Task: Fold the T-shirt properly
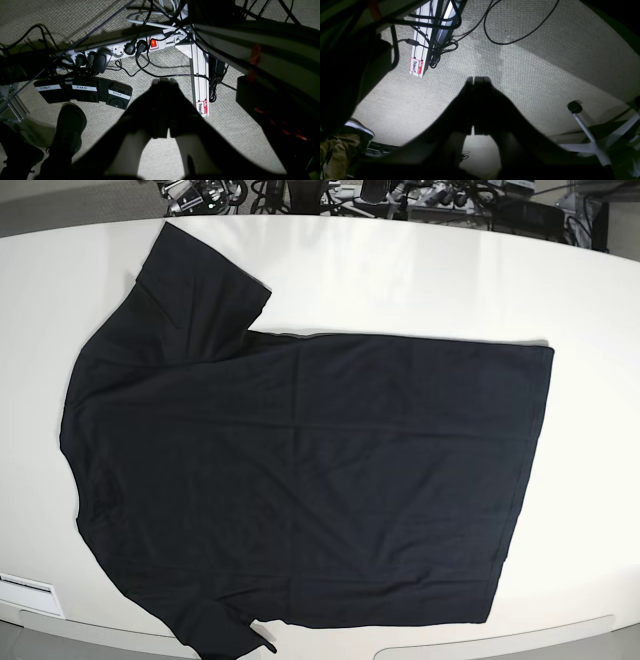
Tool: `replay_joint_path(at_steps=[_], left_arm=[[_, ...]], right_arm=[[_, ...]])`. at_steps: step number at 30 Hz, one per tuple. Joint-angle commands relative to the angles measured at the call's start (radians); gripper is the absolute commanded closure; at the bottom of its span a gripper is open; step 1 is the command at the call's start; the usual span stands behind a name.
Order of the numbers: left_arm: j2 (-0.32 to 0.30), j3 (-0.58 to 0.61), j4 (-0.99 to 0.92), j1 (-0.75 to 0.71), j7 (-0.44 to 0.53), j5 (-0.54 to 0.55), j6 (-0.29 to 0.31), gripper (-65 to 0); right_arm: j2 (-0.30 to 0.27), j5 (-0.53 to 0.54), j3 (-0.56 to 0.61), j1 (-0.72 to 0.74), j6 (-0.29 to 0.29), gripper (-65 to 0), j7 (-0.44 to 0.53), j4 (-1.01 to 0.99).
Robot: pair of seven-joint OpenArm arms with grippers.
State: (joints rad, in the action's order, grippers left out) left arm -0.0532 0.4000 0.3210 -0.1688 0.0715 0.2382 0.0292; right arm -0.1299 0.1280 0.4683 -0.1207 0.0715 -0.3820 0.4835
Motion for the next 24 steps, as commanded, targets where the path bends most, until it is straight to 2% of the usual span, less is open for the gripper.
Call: replay_joint_path(at_steps=[1, 4, 10, 13, 24], left_arm=[[-0.002, 0.003, 0.006, -0.005, 0.010, -0.018, -0.003, 0.0], [-0.002, 0.003, 0.006, -0.005, 0.010, -0.047, -0.004, 0.0], [-0.002, 0.003, 0.006, -0.005, 0.001, -0.047, -0.003, 0.0], [-0.002, 0.003, 0.006, -0.005, -0.005, -0.047, -0.003, 0.0], [-0.002, 0.003, 0.006, -0.005, -0.005, -0.047, -0.004, 0.0]], right_arm=[[-0.004, -0.005, -0.001, 0.002, 0.000, 0.0, -0.004, 0.008], [-0.004, -0.005, -0.001, 0.002, 0.000, 0.0, 0.001, 0.008], [-0.003, -0.005, -0.001, 0.002, 0.003, 0.0, 0.004, 0.008], [-0.004, -0.006, -0.001, 0.002, 0.027, 0.0, 0.004, 0.007], [-0.004, -0.005, -0.001, 0.002, 0.026, 0.0, 0.005, 0.007]])
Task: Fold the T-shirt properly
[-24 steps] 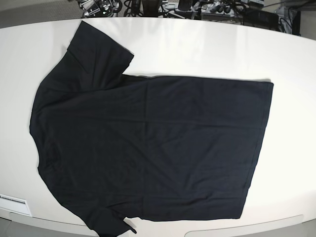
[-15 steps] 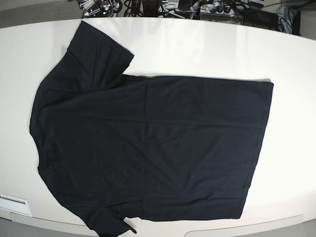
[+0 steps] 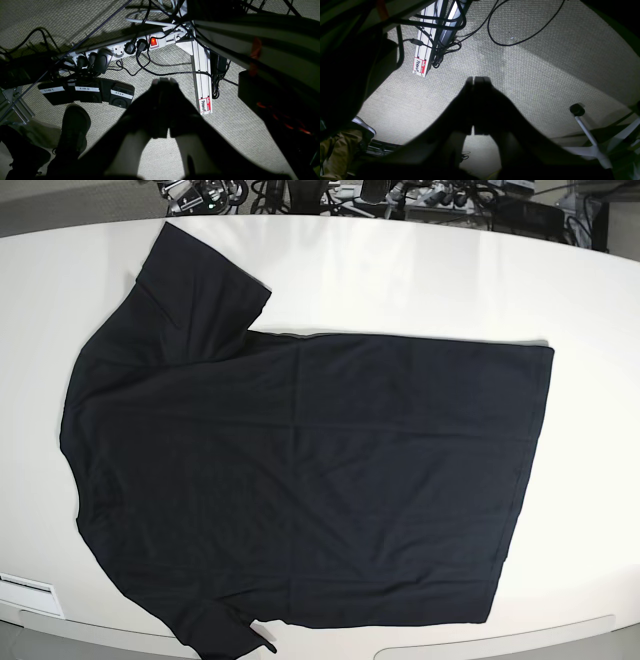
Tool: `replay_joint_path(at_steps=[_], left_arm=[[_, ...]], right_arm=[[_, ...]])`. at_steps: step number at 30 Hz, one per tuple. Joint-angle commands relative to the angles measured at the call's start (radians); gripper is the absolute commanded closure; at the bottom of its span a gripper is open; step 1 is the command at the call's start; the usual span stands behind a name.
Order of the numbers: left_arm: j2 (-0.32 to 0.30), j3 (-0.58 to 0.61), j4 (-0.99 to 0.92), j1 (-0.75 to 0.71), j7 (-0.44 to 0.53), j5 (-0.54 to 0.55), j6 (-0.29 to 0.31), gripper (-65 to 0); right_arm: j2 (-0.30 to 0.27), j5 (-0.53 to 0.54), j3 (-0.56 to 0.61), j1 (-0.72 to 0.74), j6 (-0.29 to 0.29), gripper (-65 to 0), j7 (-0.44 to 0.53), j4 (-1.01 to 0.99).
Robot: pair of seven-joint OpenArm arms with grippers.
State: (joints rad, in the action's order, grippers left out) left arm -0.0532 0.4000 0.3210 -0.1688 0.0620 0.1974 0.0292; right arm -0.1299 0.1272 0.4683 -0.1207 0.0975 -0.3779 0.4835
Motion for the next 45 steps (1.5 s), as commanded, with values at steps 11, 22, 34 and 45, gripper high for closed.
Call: replay_joint_path(at_steps=[11, 22, 34, 45], left_arm=[[-0.002, 0.003, 0.006, -0.005, 0.004, -0.006, -0.003, 0.0], [-0.019, 0.003, 0.061, -0.067, -0.066, -0.045, -0.003, 0.0], [-0.199, 0.005, 0.472, -0.369, -0.252, 0.031, 0.023, 0.0], [-0.465, 0.003, 1.107, -0.771, -0.333, 0.047, 0.022, 0.0]], right_arm=[[-0.003, -0.005, -0.001, 0.002, 0.000, 0.0, 0.000, 0.008], [-0.028, -0.008, -0.001, -0.128, 0.002, 0.0, -0.120, 0.100], [-0.191, 0.006, -0.001, -0.501, 0.060, 0.0, -0.249, 0.623], [-0.383, -0.011, -0.006, -0.862, 0.011, 0.0, -0.347, 1.174]])
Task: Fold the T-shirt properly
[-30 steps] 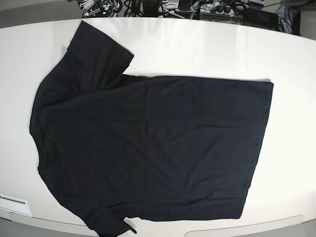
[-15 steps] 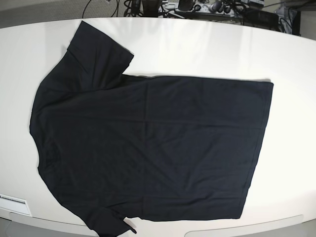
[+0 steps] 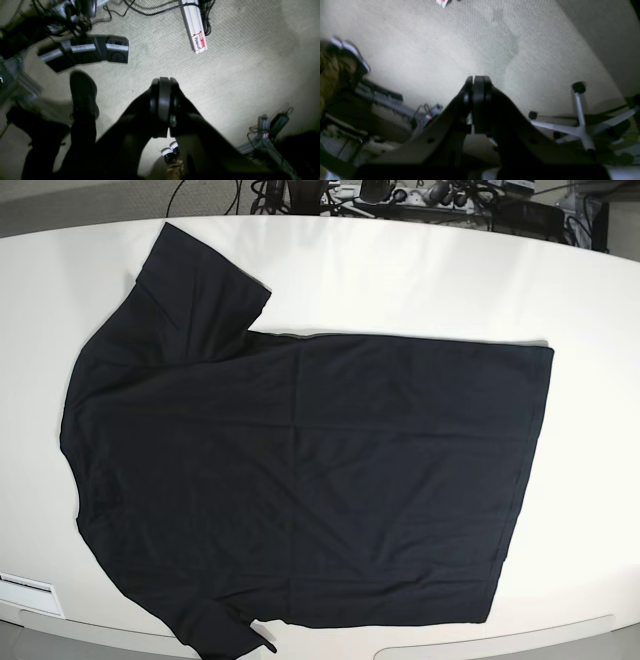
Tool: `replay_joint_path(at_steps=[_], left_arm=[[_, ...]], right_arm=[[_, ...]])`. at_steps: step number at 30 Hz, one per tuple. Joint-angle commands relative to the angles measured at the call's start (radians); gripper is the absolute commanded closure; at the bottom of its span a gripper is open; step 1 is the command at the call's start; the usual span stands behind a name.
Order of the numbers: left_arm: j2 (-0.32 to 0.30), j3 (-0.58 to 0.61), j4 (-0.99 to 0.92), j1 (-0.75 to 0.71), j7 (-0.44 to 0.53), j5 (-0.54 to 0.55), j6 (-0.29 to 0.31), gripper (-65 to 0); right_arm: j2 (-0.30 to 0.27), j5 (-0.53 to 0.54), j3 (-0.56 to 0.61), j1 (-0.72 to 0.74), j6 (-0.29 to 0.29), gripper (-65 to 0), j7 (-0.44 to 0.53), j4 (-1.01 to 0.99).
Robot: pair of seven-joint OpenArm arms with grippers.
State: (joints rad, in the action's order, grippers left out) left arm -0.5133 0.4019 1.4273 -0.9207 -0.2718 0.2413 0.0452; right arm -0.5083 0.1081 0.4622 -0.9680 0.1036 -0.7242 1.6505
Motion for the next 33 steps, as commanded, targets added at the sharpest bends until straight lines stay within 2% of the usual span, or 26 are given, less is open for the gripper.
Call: replay_joint_path(at_steps=[1, 6, 10, 13, 15, 24, 26, 28, 33], left_arm=[[-0.032, 0.000, 0.059, -0.056, 0.001, 0.002, 0.003, 0.0], [-0.130, -0.080, 0.348, -0.225, -0.028, -0.076, -0.029, 0.0], [-0.170, -0.197, 0.525, -0.349, -0.051, -0.134, -0.031, 0.0], [-0.193, -0.283, 0.622, -0.388, -0.052, -0.137, -0.031, 0.0], [-0.208, -0.338, 0.686, -0.388, -0.069, -0.137, -0.031, 0.0], [-0.210, -0.541, 0.883, -0.388, -0.095, -0.232, -0.027, 0.0], [-0.212, -0.577, 0.915, -0.388, -0.094, -0.257, -0.023, 0.0], [-0.227, -0.612, 0.927, -0.388, -0.094, -0.276, 0.010, 0.0], [-0.275, -0.682, 0.913, -0.336, -0.096, -0.278, 0.111, 0.0]], right_arm=[[-0.021, -0.012, 0.000, -0.048, -0.013, 0.0, -0.005, 0.061], [-0.089, -0.162, -0.010, -0.212, -0.122, 0.0, -0.042, 0.348], [-0.093, -0.280, -0.050, -0.340, -0.194, 0.0, -0.063, 0.534], [-0.093, -0.338, -0.082, -0.341, -0.229, 0.0, -0.068, 0.637], [-0.096, -0.364, -0.085, -0.341, -0.250, 0.0, -0.134, 0.686], [-0.110, -0.598, -0.085, -0.341, -0.355, 0.0, -0.131, 0.706], [-0.110, -0.673, -0.088, -0.341, -0.360, 0.0, -0.127, 0.706], [-0.110, -0.710, -0.111, -0.341, -0.358, 0.0, -0.124, 0.706], [-0.110, -0.706, -0.224, -0.320, -0.306, 0.0, -0.048, 0.706]])
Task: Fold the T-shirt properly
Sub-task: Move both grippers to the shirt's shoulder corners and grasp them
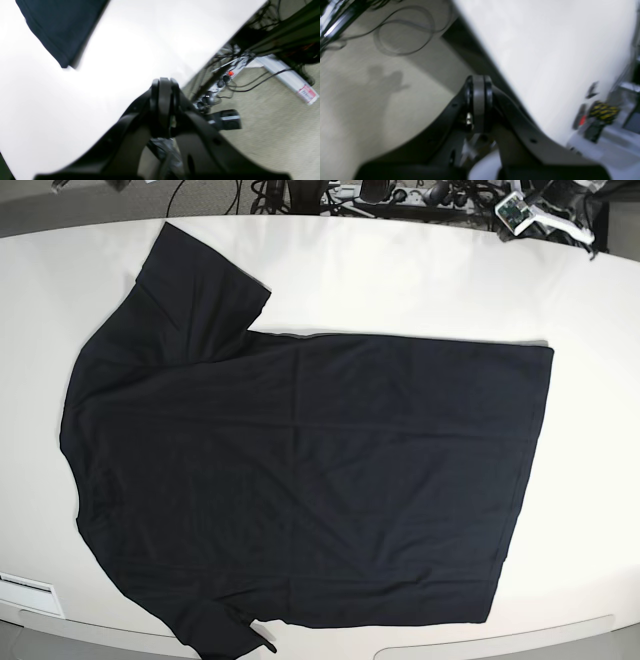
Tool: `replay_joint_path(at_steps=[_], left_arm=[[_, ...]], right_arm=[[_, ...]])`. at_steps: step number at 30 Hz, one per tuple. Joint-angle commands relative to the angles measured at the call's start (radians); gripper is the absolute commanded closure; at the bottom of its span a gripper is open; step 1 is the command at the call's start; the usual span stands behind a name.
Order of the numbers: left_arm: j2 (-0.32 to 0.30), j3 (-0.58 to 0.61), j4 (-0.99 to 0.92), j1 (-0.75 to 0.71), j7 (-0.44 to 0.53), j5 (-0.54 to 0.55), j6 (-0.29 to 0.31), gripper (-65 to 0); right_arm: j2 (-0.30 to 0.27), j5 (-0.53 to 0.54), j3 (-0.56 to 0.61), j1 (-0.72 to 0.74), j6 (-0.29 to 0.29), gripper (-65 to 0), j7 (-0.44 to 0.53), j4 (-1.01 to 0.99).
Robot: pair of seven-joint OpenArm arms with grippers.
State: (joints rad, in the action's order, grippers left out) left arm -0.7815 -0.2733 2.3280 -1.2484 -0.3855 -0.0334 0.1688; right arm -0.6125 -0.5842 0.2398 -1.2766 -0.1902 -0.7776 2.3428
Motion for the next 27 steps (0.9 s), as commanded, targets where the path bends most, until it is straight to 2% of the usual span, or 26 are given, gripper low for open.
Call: replay_joint_path(at_steps=[1, 3, 6, 9, 14, 18, 19, 22, 23, 26, 27], left_arm=[[-0.018, -0.017, 0.005, 0.014, 0.018, -0.003, 0.005, 0.0], [-0.047, -0.024, -0.017, 0.068, 0.026, -0.004, 0.039, 0.0], [-0.105, -0.024, -0.086, 0.172, 0.069, -0.005, 0.088, 0.0], [-0.154, -0.022, -0.181, 0.285, 0.131, -0.034, 0.146, 0.0], [-0.237, -0.018, -0.365, 0.448, 0.347, -0.134, 0.287, 0.0], [-0.332, 0.035, -0.483, 0.542, 0.504, -0.188, 0.353, 0.0], [-0.357, 0.060, -0.508, 0.563, 0.534, -0.198, 0.357, -4.9], [-0.423, 0.155, -0.559, 0.618, 0.597, -0.206, 0.359, -29.0], [-0.439, 0.191, -0.568, 0.637, 0.593, -0.211, 0.359, -32.1], [-0.481, 0.315, -0.591, 0.708, 0.588, -0.280, 0.353, -32.1], [-0.492, 0.360, -0.600, 0.734, 0.589, -0.294, 0.333, -32.1]], right_arm=[[-0.006, -0.008, -0.027, 0.004, 0.006, 0.0, 0.030, 0.013], [-0.006, 0.080, -0.083, 0.052, 0.057, 0.0, 0.089, 0.013], [-0.006, 0.294, -0.164, 0.163, 0.169, 0.0, 0.161, 0.013], [-0.005, 0.476, -0.218, 0.274, 0.255, 0.0, 0.177, 0.013], [-0.005, 0.591, -0.236, 0.367, 0.334, 0.0, 0.227, 0.013], [-0.005, 0.615, -0.236, 0.374, 0.348, 0.0, 0.228, 0.013], [-0.005, 0.614, -0.236, 0.374, 0.348, 0.0, 0.227, 0.013], [-0.002, 0.614, -0.236, 0.373, 0.348, 0.0, 0.212, 0.013], [0.000, 0.614, -0.236, 0.373, 0.347, 0.0, 0.209, 0.013], [0.003, 0.614, -0.236, 0.373, 0.343, 0.0, 0.201, 0.013], [0.003, 0.614, -0.236, 0.373, 0.344, 0.0, 0.201, 0.013]])
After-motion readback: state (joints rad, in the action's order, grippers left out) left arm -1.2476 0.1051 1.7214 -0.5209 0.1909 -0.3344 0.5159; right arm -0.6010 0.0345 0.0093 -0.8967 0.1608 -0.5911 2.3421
